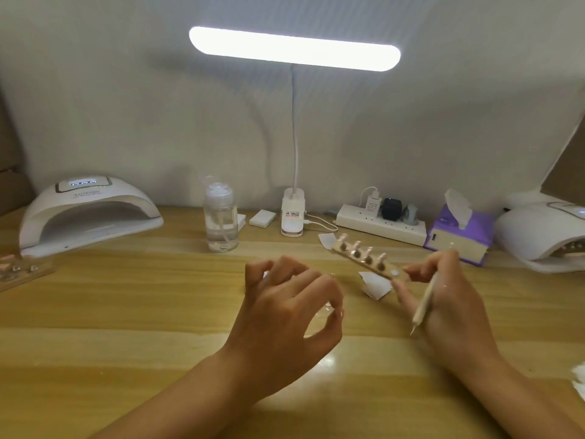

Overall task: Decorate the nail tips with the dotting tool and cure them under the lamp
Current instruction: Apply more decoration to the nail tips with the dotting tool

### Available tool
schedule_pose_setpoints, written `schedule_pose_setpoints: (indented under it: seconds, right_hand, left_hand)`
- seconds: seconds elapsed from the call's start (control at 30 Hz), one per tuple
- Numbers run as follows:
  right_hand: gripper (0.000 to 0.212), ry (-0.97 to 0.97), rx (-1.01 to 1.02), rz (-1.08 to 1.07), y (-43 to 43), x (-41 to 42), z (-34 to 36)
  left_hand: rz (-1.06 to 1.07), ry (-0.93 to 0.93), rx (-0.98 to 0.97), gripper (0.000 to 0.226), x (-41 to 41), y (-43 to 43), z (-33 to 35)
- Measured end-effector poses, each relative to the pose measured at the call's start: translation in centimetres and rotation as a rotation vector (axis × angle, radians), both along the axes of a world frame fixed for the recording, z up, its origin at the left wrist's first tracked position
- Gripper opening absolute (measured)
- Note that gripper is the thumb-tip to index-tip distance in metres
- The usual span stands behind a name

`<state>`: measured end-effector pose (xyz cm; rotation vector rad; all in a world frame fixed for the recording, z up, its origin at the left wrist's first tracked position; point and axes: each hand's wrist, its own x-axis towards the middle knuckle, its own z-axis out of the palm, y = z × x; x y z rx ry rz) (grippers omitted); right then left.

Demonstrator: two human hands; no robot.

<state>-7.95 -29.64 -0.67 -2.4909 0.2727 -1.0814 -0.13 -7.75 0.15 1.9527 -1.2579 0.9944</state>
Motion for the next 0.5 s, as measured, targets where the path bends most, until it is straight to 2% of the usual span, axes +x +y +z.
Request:
schedule_pose_setpoints:
  seconds: [0.1,0.2,0.37,0.5]
  right_hand:
    - [0.038,0.058,0.191,-0.123,-2.2,-0.2,-0.2]
    - [0.039,0.139,0.295,-0.211,-3.2,0.0,-0.7]
    - [0.039,0.255,0.292,-0.268,-3.3,0.4,-1.3]
    - [0.041,0.297,0.256,-0.264,-3.0,0.5,-1.3]
  left_hand:
    - [-0.019,0.124,0.049,0.006,0.8,0.1,-0.7]
    - [-0.010,0.274,0.095,0.008,1.9,0.3,-1.3]
    - [-0.014,0.555,0.083,0.013,3.0,0.8,-2.1]
    - [-0.010,0.666,0.040,0.016,3.1,0.8,-1.7]
